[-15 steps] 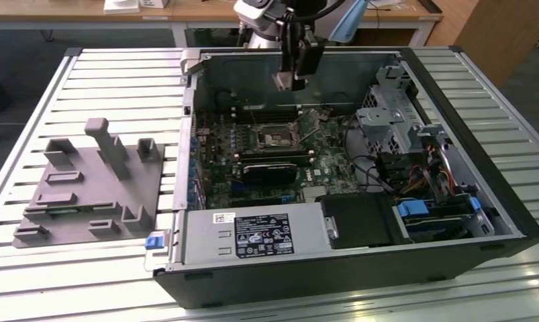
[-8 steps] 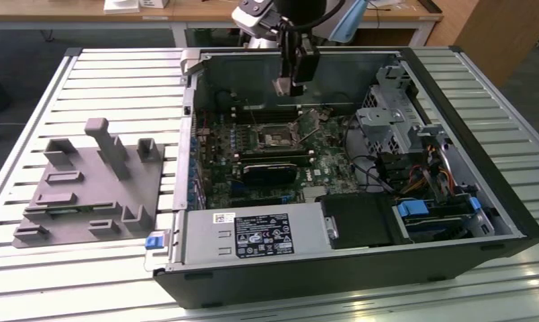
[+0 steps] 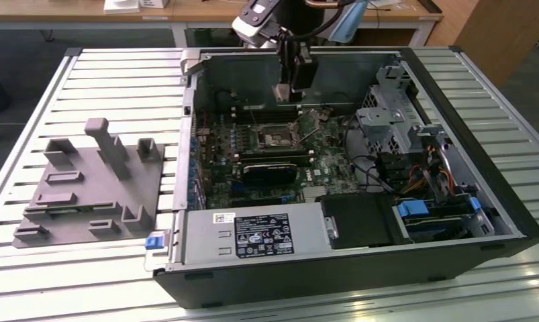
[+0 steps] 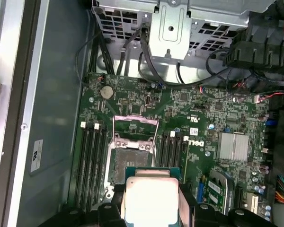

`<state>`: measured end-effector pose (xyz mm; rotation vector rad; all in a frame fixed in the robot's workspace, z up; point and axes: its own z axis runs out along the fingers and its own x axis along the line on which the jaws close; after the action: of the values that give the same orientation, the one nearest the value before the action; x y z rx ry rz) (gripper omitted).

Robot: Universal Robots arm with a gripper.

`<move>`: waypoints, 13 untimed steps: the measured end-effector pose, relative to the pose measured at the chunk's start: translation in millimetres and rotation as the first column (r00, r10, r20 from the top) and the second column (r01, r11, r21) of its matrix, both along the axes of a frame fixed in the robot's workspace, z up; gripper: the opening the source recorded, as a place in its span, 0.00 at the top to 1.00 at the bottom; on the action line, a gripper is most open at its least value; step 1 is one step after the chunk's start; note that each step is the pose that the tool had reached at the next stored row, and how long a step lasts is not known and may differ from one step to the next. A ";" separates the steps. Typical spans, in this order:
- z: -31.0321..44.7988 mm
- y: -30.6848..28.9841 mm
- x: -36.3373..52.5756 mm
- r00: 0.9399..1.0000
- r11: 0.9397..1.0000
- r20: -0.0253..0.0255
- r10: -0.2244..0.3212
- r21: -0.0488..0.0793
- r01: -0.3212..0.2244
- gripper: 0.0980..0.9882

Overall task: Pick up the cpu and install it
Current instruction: 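Place the cpu into insertion slot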

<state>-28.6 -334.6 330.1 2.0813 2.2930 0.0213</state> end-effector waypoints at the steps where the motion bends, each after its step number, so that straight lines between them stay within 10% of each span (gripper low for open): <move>1: -1.2 0.0 0.0 1.000 1.000 0.000 0.000 0.000 0.000 0.51; 13: -21.4 0.5 -0.2 1.000 1.000 0.001 -0.012 -0.002 0.012 0.51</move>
<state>-28.8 -334.1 308.6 2.0932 2.2789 0.0198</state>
